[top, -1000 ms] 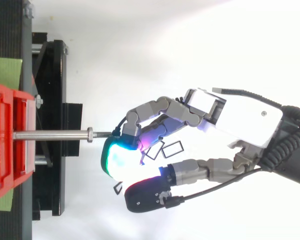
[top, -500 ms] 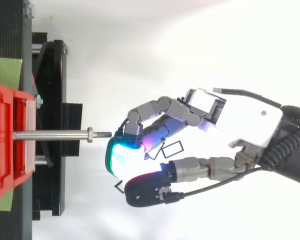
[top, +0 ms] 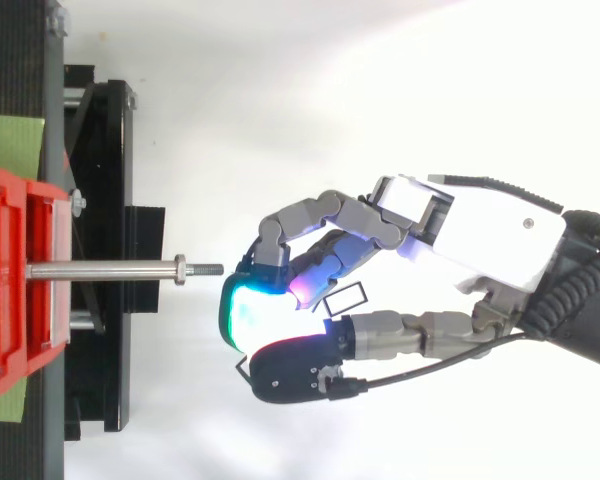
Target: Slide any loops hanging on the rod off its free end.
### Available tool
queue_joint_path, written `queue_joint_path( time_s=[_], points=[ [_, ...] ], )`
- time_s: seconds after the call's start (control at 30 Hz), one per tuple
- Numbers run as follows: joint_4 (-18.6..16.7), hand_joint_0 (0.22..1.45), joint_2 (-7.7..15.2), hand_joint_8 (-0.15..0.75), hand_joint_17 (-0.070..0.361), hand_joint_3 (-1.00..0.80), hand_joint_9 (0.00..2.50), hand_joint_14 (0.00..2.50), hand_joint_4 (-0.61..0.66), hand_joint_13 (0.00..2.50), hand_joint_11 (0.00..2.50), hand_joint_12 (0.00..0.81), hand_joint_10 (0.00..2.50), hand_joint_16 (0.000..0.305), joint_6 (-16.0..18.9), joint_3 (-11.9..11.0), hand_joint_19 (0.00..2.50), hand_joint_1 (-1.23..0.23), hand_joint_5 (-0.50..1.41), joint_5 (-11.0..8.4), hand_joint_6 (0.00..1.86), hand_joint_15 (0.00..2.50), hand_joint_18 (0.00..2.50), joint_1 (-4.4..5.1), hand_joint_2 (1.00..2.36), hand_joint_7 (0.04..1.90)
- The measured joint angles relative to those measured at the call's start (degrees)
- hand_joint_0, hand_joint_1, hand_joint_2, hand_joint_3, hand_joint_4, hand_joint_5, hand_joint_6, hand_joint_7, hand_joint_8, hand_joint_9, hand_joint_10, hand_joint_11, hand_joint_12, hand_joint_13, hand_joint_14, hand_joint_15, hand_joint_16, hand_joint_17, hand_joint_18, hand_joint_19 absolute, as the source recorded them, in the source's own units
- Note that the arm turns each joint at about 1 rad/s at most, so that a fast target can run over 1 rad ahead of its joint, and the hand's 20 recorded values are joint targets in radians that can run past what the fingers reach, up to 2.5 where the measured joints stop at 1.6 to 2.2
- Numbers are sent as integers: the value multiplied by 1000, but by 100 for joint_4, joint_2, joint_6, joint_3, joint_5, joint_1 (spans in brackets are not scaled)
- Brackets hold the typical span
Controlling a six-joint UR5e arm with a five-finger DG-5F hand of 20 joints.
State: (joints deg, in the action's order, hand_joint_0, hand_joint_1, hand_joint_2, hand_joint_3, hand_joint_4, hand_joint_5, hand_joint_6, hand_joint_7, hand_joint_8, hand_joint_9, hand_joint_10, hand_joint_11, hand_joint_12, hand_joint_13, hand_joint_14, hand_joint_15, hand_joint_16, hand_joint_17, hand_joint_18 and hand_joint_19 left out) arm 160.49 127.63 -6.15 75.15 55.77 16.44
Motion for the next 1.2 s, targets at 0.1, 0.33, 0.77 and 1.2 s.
queue_joint_path(
  time_s=[0.1,0.33,0.77,1.2],
  points=[
    [-7,593,0,335,152,-99,1070,18,139,874,671,422,26,68,-19,0,513,-705,-113,16,924,485,739,0,1011,1189],
    [-2,596,0,333,150,-116,1037,20,143,864,669,423,26,67,-69,0,512,-702,-116,29,925,493,736,0,1011,1185],
    [0,601,-1,326,142,-144,966,18,136,820,613,407,24,63,-88,0,501,-699,-127,30,929,466,708,-1,1014,1146],
    [0,606,0,293,131,-134,955,18,72,800,658,380,24,58,-89,0,481,-718,-135,22,933,465,674,0,1018,1084]
  ],
)
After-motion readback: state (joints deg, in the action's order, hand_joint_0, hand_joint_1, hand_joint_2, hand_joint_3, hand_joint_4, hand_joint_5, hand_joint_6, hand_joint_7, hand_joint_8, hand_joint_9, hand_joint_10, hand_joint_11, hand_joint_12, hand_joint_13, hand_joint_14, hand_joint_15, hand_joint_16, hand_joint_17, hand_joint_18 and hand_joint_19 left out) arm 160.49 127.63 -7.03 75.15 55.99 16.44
